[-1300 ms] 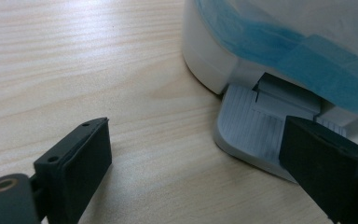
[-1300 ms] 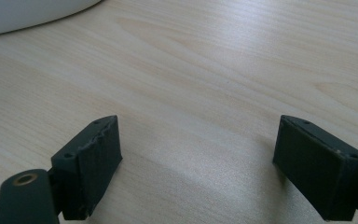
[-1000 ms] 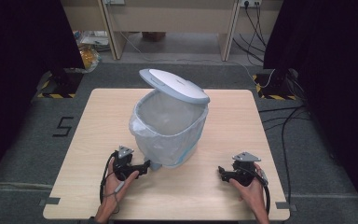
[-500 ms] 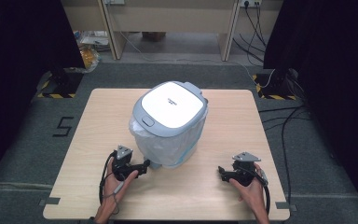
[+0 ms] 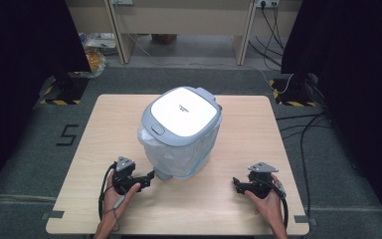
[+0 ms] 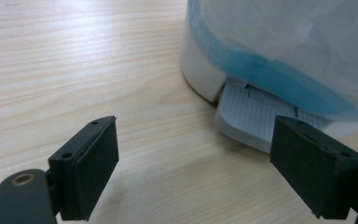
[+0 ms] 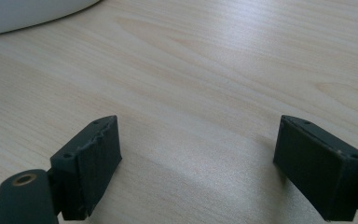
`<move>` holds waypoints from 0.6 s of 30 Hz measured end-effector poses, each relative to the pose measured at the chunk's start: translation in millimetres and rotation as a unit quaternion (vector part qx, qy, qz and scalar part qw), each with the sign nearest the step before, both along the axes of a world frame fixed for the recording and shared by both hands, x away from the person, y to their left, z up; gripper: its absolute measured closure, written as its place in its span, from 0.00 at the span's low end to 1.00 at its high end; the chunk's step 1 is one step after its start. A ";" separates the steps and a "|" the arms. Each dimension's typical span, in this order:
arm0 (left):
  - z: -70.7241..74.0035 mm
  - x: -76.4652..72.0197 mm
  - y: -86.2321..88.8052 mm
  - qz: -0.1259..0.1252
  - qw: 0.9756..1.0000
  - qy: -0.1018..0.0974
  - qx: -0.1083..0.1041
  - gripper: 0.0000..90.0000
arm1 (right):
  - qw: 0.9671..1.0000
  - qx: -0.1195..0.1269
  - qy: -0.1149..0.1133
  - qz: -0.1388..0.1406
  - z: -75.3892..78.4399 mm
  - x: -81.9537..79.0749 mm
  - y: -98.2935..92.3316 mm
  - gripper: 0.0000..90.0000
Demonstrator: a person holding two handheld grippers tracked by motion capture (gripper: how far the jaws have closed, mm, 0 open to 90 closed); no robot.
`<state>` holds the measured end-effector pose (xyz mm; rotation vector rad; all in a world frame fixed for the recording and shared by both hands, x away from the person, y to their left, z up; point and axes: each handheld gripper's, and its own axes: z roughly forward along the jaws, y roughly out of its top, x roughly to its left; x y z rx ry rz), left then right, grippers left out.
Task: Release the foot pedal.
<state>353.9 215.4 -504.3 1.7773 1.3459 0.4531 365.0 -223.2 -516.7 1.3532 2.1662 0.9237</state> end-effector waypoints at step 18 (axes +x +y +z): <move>-15.4 -7.1 13.8 0.012 0.999 0.023 0.044 0.17 | 1.000 0.000 0.000 0.000 0.0 0.0 0.0 0.16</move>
